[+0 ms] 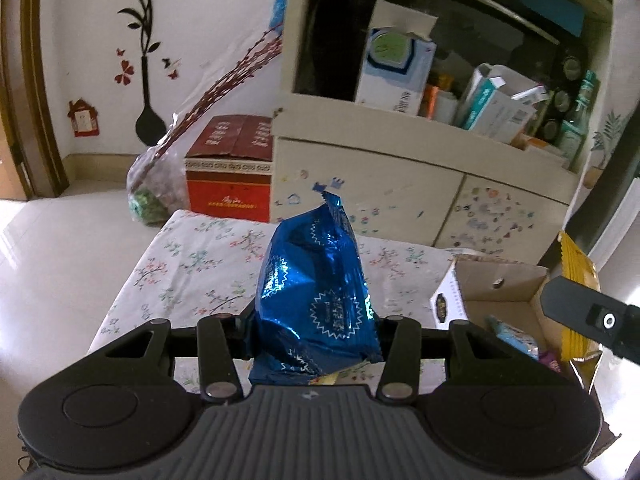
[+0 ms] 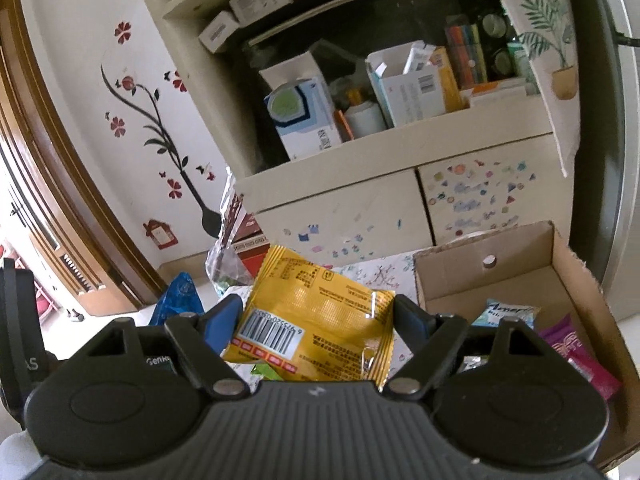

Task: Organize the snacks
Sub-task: 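Carry both packets over the cardboard box and open both tools to drop them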

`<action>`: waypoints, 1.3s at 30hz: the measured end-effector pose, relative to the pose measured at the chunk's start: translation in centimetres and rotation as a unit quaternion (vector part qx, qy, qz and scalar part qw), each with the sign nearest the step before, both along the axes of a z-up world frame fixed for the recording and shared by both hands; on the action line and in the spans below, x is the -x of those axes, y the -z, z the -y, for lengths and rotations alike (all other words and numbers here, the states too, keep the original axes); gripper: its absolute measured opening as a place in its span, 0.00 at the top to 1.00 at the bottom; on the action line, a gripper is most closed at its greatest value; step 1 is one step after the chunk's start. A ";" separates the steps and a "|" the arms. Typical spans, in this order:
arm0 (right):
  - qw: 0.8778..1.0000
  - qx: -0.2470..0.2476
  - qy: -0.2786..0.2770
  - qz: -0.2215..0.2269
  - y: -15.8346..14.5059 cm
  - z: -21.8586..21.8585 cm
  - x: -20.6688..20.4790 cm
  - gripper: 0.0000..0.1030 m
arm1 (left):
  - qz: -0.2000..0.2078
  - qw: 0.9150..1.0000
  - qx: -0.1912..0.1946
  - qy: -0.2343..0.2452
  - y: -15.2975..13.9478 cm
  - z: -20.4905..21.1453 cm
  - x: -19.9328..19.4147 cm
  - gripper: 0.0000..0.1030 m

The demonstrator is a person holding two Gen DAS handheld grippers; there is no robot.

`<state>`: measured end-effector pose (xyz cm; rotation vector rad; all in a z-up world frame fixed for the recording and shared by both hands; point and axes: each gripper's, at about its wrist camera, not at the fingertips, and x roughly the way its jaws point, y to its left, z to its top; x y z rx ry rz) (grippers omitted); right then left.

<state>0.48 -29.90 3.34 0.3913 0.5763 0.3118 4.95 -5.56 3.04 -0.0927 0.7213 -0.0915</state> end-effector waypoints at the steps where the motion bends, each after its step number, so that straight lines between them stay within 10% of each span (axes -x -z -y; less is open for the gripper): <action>1: 1.000 -0.001 0.002 0.002 -0.1 0.3 0.1 0.21 | 0.002 1.000 0.000 0.004 -0.1 0.3 0.1 0.50; 35: 0.989 -0.048 0.141 -0.013 0.4 13.2 0.4 0.20 | 0.006 0.969 0.029 0.246 2.7 15.8 3.2 0.49; 39: 0.984 -0.077 0.156 -0.038 1.4 14.1 0.0 0.17 | 0.002 0.967 0.033 0.254 2.9 16.3 3.4 0.22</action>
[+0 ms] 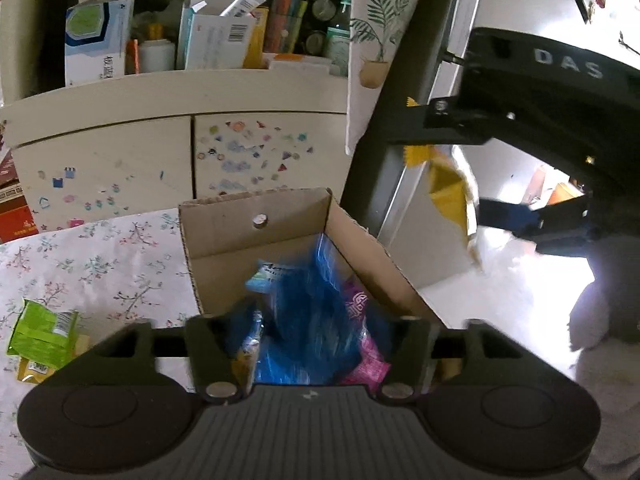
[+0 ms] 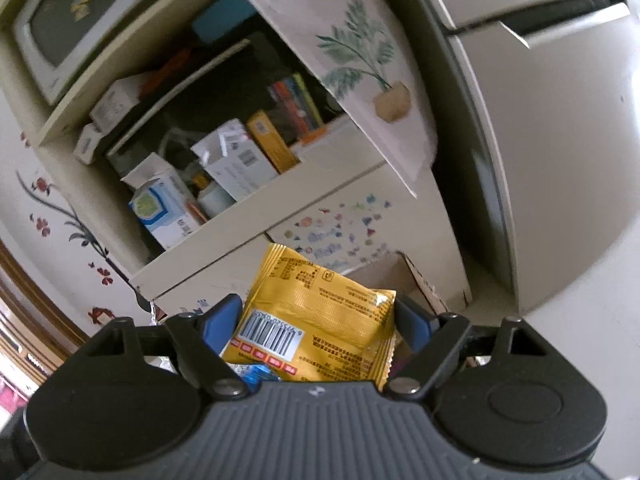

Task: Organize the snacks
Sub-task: 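Carry both packets over the cardboard box and open both tools to drop them, then move both tools back over the green and yellow packets on the table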

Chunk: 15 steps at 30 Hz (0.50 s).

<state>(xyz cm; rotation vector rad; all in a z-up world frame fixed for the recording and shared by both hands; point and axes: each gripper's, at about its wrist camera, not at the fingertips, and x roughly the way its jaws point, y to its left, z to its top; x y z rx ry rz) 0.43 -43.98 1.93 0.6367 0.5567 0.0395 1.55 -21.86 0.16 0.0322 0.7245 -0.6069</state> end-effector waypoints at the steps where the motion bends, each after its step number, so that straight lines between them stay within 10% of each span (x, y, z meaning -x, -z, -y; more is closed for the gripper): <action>1: 1.000 -0.009 0.007 -0.006 0.3 0.2 -0.1 0.13 | 0.003 1.000 0.004 -0.001 -0.1 0.0 0.2 0.18; 15: 0.997 -0.073 0.016 -0.020 1.5 0.9 -0.8 0.11 | -0.011 0.998 0.019 -0.067 -2.3 -3.4 -1.3 0.08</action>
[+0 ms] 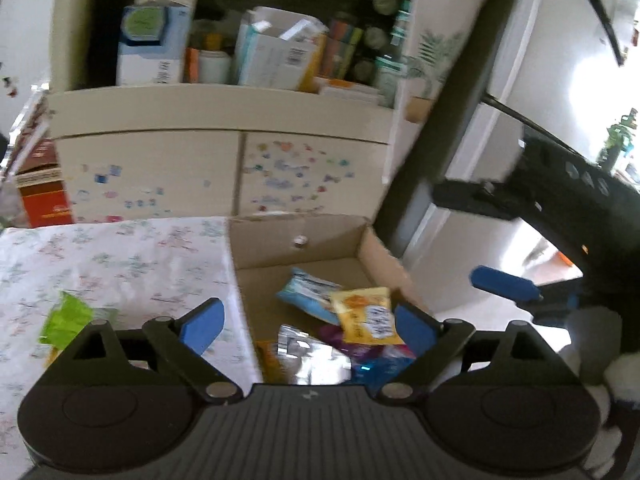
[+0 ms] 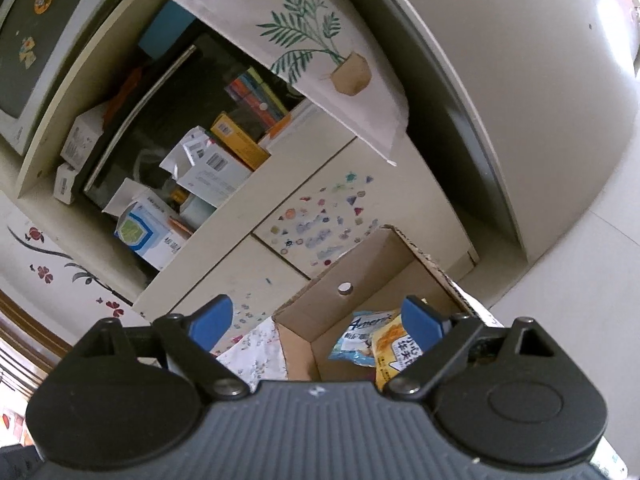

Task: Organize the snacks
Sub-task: 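Move both tools back over the green and yellow packets on the table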

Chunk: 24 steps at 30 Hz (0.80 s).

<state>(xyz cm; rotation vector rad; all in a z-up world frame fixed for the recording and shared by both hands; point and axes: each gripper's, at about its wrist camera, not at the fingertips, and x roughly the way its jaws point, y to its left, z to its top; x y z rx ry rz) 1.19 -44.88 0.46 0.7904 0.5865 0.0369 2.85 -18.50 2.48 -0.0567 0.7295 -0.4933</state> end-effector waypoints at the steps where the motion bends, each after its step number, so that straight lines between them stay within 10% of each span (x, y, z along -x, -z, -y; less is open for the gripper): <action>1: 1.000 0.001 -0.004 0.000 0.0 -0.2 -0.1 0.11 | 0.002 1.000 -0.003 -0.008 -0.2 -0.4 -0.2 0.07; 24: 0.994 0.046 -0.097 0.027 -0.4 -5.6 -1.2 0.11 | 0.014 0.984 -0.022 -0.175 -4.2 -13.2 -4.4 0.00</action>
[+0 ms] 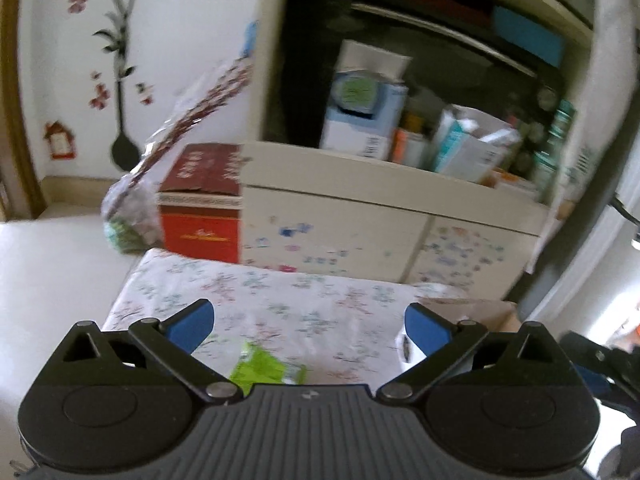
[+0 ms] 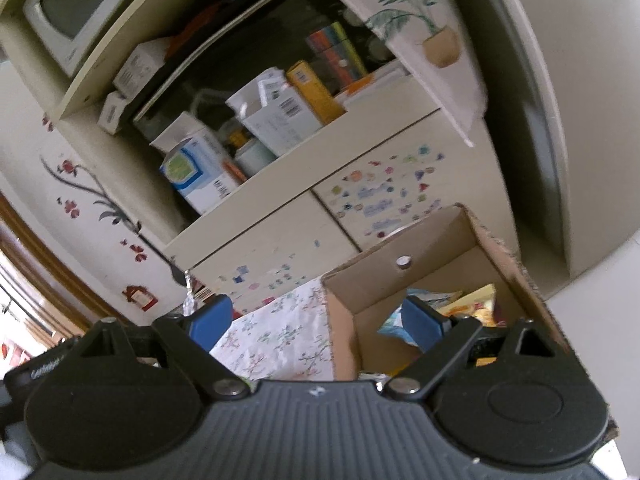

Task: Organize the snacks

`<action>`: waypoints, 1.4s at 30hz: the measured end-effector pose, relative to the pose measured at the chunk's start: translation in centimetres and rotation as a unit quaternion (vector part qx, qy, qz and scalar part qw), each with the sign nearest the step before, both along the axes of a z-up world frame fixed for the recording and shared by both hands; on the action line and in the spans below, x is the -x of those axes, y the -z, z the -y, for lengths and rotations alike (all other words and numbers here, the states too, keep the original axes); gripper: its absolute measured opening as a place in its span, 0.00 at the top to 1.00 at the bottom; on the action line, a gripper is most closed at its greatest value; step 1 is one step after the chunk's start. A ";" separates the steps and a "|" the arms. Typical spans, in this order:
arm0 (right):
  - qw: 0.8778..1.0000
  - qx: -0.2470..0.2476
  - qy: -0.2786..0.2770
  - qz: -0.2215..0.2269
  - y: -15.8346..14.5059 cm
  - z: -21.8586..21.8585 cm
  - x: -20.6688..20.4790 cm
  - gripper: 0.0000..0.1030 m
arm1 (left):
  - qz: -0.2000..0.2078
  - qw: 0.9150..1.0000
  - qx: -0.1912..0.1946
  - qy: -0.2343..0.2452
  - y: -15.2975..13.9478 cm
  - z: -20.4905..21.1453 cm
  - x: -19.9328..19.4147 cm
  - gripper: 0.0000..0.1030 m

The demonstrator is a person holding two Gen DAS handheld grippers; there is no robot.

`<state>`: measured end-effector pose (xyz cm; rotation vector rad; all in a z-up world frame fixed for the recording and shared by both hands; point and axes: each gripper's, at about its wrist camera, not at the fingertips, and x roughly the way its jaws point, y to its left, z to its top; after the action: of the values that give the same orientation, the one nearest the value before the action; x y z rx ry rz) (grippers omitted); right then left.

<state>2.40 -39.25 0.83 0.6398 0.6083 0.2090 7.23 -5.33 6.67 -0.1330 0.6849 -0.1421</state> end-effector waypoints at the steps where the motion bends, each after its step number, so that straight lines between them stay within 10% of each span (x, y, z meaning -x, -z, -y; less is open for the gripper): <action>1: 1.000 0.005 -0.007 0.003 0.0 -0.5 0.0 0.11 | -0.004 1.000 0.002 -0.009 0.2 -0.6 -0.3 0.00; 34: 0.986 0.081 -0.144 -0.006 1.4 -9.4 -0.3 0.11 | -0.157 0.982 0.003 -0.103 15.1 -1.9 -11.7 0.00; 42: 0.986 0.083 -0.143 -0.007 1.5 -9.5 -0.4 0.11 | -0.185 0.976 -0.046 -0.103 17.6 -1.8 -11.3 0.00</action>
<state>2.83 -29.76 -0.63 0.3923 0.7219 0.4178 18.57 -3.54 -10.97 -0.1420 1.0420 0.1168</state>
